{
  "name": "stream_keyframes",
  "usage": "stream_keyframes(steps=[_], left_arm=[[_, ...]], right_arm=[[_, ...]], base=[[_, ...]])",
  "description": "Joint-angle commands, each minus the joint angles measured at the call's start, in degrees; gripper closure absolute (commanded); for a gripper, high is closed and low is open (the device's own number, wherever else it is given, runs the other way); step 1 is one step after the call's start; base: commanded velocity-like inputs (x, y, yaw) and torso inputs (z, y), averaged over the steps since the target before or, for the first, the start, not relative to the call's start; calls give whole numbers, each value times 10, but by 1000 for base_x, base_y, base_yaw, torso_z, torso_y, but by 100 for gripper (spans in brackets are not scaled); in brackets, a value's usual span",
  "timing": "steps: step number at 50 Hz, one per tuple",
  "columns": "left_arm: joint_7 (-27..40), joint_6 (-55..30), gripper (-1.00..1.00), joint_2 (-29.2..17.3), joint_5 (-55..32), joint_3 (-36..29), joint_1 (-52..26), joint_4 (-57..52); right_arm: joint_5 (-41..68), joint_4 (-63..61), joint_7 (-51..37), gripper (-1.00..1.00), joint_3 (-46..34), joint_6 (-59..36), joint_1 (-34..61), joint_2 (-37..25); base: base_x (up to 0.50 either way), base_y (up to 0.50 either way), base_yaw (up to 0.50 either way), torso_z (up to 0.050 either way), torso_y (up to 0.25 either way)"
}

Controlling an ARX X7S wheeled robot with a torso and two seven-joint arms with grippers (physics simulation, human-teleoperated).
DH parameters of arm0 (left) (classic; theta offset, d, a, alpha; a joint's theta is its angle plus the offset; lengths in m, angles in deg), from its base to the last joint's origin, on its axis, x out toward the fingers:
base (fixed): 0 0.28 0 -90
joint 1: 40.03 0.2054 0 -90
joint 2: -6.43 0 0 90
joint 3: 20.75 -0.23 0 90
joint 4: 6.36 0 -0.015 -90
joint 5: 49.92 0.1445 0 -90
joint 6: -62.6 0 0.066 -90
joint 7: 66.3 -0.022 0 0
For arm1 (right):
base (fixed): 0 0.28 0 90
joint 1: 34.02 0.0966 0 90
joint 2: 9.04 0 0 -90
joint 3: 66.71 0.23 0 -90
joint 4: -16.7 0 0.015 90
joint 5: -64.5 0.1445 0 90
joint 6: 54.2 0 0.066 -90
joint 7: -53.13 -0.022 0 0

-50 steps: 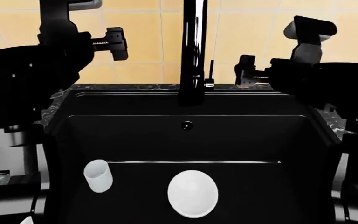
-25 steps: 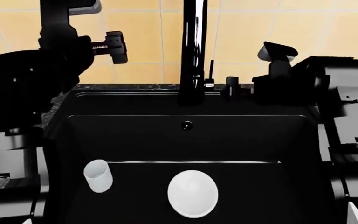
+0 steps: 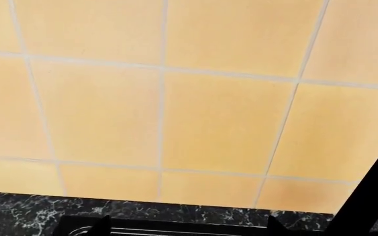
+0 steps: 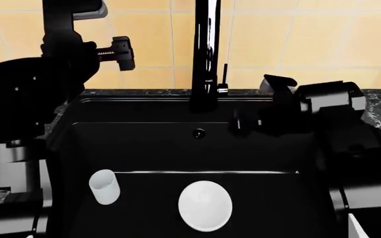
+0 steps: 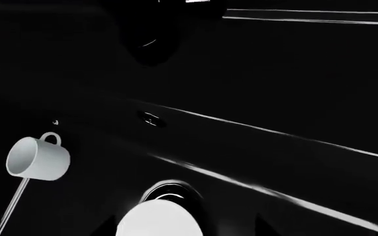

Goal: Pick the cup and bowl from the sink and place them on the counter for drying.

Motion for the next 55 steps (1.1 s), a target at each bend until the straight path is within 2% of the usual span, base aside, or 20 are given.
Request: stream_keyframes(steps=[1, 35, 44, 47, 53, 54, 55], left_arm=[[-1, 3, -100, 1, -4, 8, 10, -12], [16, -19, -100, -1, -27, 24, 33, -54], [-3, 8, -100, -11, -25, -1, 28, -84], [-18, 4, -100, -27, -17, -37, 27, -97], [-24, 21, -100, -23, -14, -46, 23, -91], [-17, 20, -100, -16, -20, -30, 22, -85], [-22, 21, -100, -20, -15, -44, 22, -88]], right_arm=[[-53, 13, 33, -100, 30, 5, -26, 18], [-89, 14, 11, -100, 103, 9, -106, 30], [-90, 14, 5, -100, 105, 17, -104, 32], [-90, 14, 3, -100, 107, 19, -105, 33], [-91, 14, 3, -100, 106, 21, -103, 33], [-91, 14, 2, -100, 106, 21, -102, 33], [-93, 14, 1, -100, 103, 29, -100, 33]], base=[[0, 0, 0, 0, 0], [0, 0, 0, 0, 0], [0, 0, 0, 0, 0], [0, 0, 0, 0, 0], [0, 0, 0, 0, 0], [0, 0, 0, 0, 0], [0, 0, 0, 2, -104]])
